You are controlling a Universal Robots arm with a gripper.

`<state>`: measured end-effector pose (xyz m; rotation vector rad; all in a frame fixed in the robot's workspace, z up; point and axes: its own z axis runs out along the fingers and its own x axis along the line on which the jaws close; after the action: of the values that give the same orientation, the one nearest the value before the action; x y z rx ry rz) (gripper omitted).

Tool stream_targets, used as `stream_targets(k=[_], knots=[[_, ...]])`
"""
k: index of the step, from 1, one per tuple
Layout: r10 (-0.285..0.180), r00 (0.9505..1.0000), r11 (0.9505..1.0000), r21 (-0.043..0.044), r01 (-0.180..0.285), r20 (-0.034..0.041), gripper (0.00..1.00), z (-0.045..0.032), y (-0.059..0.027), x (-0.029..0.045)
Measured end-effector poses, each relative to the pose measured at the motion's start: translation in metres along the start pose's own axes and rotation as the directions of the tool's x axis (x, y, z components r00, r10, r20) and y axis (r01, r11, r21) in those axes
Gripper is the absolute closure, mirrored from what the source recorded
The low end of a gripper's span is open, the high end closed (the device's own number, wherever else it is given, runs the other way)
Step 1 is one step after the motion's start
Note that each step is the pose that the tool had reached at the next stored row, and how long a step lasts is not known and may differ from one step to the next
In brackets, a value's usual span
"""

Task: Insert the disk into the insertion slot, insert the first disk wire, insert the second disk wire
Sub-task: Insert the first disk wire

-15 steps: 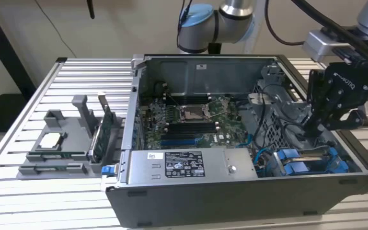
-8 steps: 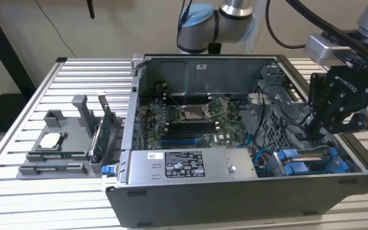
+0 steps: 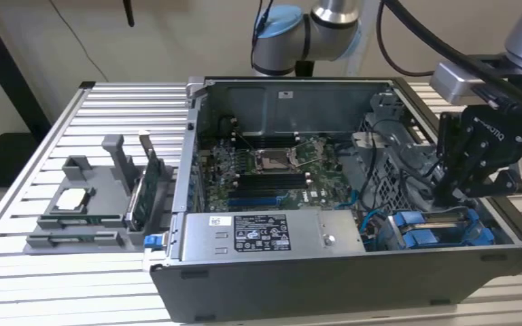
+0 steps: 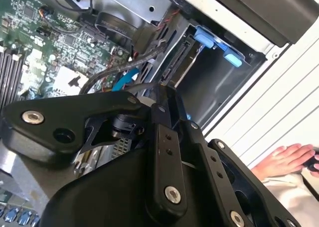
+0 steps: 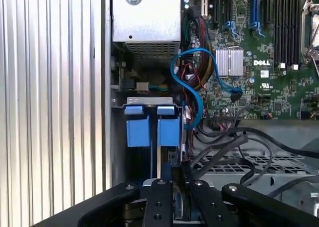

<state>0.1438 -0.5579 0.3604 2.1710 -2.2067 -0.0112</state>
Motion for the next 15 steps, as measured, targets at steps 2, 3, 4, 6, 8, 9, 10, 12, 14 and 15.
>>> stream_targets(k=[2,3,4,6,8,9,10,12,14,15], knots=[[0.0,1.0,1.0,0.0016,0.0,0.0041,0.81,0.0023,-0.0003,0.0011],[0.0,1.0,1.0,0.0022,0.0,0.0073,0.81,0.0034,-0.0004,0.0016],[0.0,0.9999,1.0,0.0029,0.0,0.0108,0.81,0.0045,-0.0006,0.0021],[0.0,0.9999,1.0,0.0031,0.0,0.0135,0.81,0.0057,-0.0007,0.0024],[0.0,0.9999,1.0,0.0032,0.0,0.0134,0.81,0.0056,-0.0008,0.0024],[0.0,0.9999,1.0,0.0032,0.0,0.0133,0.81,0.0056,-0.0009,0.0024],[0.0,0.9999,1.0,0.0032,0.0,0.0134,0.81,0.0057,-0.0009,0.0024],[0.0,0.9999,1.0,0.0032,0.0,0.0134,0.81,0.0057,-0.0009,0.0024],[0.0,0.9999,1.0,0.0032,0.0,0.0134,0.81,0.0057,-0.001,0.0024],[0.0,0.9999,1.0,0.0032,0.0,0.0134,0.81,0.0057,-0.001,0.0024]])
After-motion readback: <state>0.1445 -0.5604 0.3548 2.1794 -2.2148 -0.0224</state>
